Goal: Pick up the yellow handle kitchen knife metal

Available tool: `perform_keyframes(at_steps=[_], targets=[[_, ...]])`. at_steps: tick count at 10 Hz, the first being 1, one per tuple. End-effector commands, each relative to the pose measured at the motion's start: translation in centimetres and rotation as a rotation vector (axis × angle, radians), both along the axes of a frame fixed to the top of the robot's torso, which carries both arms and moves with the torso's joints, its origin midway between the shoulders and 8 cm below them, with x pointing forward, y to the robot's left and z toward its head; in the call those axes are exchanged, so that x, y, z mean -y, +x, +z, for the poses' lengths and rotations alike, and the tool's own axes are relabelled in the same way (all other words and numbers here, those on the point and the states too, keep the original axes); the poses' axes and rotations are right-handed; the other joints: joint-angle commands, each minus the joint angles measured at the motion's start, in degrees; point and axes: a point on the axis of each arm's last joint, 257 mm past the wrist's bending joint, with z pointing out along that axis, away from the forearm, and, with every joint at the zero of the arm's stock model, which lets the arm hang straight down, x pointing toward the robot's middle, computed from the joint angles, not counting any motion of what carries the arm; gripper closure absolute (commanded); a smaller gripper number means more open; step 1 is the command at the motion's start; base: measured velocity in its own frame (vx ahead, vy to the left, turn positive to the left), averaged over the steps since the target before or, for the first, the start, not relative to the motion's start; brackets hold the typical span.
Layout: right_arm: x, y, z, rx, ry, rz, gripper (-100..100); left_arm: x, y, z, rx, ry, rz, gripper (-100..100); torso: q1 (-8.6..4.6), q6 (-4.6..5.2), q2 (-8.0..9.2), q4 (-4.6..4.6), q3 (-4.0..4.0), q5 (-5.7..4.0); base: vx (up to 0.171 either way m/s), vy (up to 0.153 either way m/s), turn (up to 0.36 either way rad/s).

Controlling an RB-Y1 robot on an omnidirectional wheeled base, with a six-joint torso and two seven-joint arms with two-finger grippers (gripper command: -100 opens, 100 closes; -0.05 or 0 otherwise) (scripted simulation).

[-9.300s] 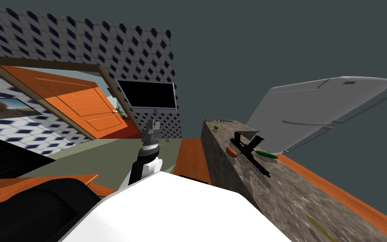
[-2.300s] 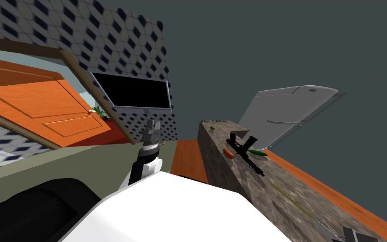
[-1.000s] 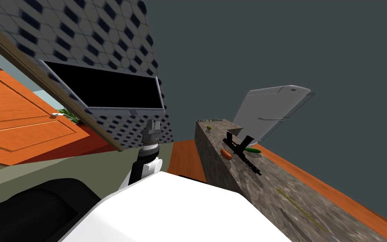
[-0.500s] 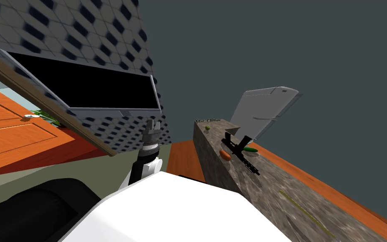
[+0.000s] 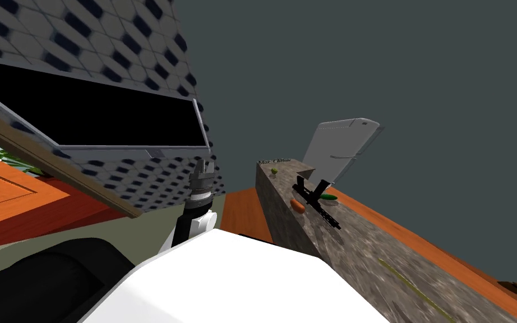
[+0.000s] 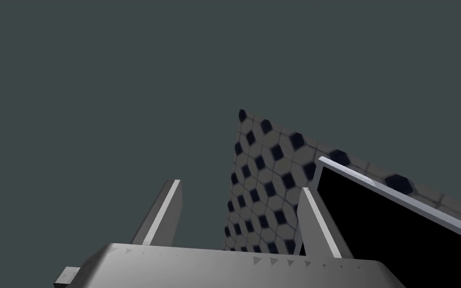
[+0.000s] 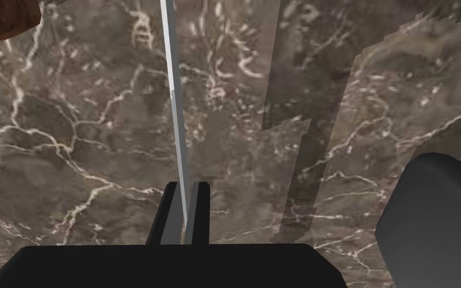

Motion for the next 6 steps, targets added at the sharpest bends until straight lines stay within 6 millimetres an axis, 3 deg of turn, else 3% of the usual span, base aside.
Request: perform_keyframes(at_steps=[1, 3, 5, 6], targets=[[-0.2, -0.8, -0.2, -0.003, 0.009, -0.03, 100, 0.0, 0.0, 0.0, 0.0, 0.0, 0.0, 0, 0.0, 0.0, 0.0, 0.0, 0.0, 0.0, 0.042, 0.018, -0.019], [-0.1, -3.2, -0.4, -0.047, 0.009, -0.053, 100, 0.0, 0.0, 0.0, 0.0, 0.0, 0.0, 0, -0.07, -0.03, 0.17, 0.01, 0.08, -0.05, 0.014, 0.002, 0.046], [-0.1, -3.0, -0.4, -0.045, 0.009, -0.051, 100, 0.0, 0.0, 0.0, 0.0, 0.0, 0.0, 0, -0.15, 0.05, 0.28, 0.0, 0.12, -0.08, 0.001, -0.003, -0.007], [-0.1, -3.1, -0.4, -0.048, 0.008, -0.051, 0, 0.0, 0.0, 0.0, 0.0, 0.0, 0.0, 0, -0.15, 0.02, 0.26, 0.01, 0.12, -0.08, 0.0, 0.0, 0.0]])
